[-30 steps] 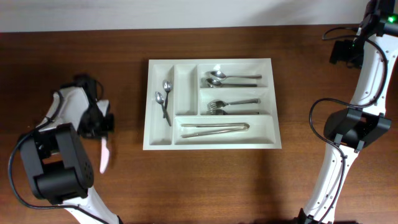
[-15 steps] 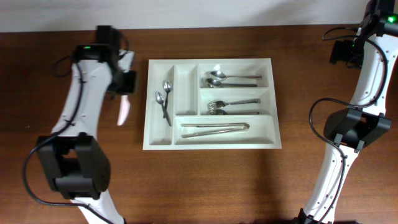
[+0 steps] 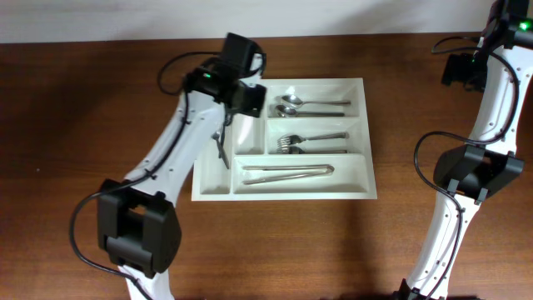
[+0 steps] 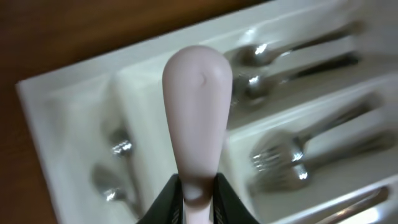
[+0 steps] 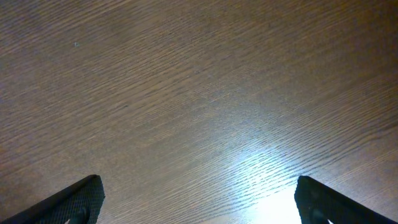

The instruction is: Pack container

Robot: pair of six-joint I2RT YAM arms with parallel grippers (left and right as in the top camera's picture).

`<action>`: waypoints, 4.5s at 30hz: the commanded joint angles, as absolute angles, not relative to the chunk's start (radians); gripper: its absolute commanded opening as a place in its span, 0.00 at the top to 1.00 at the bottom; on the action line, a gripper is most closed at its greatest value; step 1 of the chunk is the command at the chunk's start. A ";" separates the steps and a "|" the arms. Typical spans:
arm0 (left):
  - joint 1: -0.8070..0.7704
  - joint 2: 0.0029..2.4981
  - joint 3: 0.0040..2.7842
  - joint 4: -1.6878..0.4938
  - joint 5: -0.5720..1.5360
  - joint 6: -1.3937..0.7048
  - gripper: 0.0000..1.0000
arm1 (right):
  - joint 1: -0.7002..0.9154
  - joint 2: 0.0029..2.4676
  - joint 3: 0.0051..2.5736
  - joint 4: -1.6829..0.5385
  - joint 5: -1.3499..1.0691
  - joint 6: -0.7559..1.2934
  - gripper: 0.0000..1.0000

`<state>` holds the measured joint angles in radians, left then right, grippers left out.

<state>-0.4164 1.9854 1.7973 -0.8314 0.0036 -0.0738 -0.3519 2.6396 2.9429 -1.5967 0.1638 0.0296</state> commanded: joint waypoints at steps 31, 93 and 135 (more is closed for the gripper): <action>-0.437 2.143 1.815 -0.784 -0.102 -0.352 0.94 | -0.352 2.646 2.943 -1.596 0.166 0.042 0.01; -0.338 2.037 2.098 -0.928 -0.200 -0.127 0.01 | -0.352 2.646 2.943 -1.596 0.166 0.042 0.01; -0.131 0.991 1.730 -1.524 -0.197 -0.349 0.01 | -0.352 2.646 2.943 -1.596 0.166 0.042 0.01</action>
